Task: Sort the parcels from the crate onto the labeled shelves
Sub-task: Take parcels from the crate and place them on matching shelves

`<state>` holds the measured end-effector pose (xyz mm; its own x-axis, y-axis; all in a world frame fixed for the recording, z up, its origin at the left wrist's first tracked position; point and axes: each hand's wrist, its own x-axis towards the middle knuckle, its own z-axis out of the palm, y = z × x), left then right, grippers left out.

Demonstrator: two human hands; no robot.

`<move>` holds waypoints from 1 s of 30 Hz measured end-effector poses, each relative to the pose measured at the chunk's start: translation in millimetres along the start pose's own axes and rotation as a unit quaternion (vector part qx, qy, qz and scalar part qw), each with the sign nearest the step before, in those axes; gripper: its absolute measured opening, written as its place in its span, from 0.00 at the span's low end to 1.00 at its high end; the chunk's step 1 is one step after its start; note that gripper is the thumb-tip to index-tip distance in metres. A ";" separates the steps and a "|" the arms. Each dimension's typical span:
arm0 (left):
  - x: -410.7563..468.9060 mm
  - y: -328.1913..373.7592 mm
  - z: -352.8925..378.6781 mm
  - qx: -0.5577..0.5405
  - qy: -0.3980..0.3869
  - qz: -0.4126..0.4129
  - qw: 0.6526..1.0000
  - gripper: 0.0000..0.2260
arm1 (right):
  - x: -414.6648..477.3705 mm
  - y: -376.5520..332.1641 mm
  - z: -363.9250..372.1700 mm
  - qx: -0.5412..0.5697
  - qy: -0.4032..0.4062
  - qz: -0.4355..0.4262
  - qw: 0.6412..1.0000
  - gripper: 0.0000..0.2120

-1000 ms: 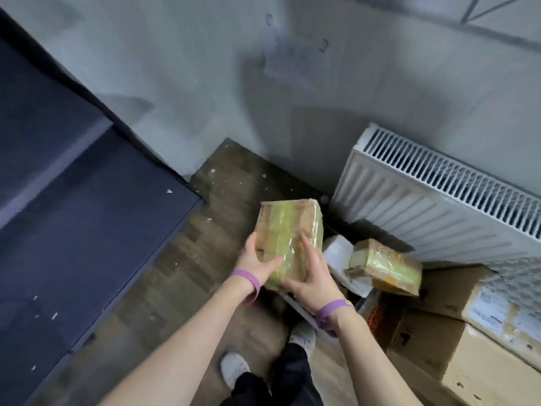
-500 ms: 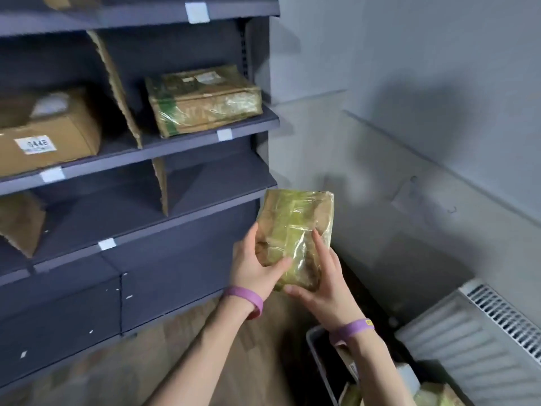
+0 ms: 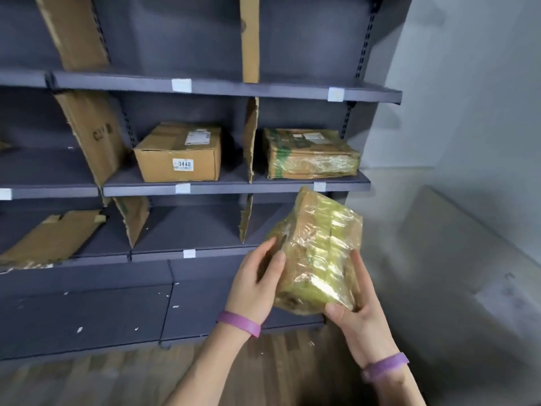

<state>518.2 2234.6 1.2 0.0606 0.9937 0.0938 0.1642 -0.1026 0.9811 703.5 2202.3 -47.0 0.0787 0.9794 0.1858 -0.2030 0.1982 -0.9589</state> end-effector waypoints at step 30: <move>8.0 -39.7 -34.4 0.059 0.146 0.008 0.988 0.36 | 27.8 13.5 49.4 -0.084 -0.016 0.105 0.991 0.31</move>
<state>478.3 2248.1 -31.2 -0.2192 0.9607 0.1701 0.2794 -0.1052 0.9544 654.7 2234.1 -44.2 0.0196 0.9997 -0.0166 -0.0467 -0.0156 -0.9988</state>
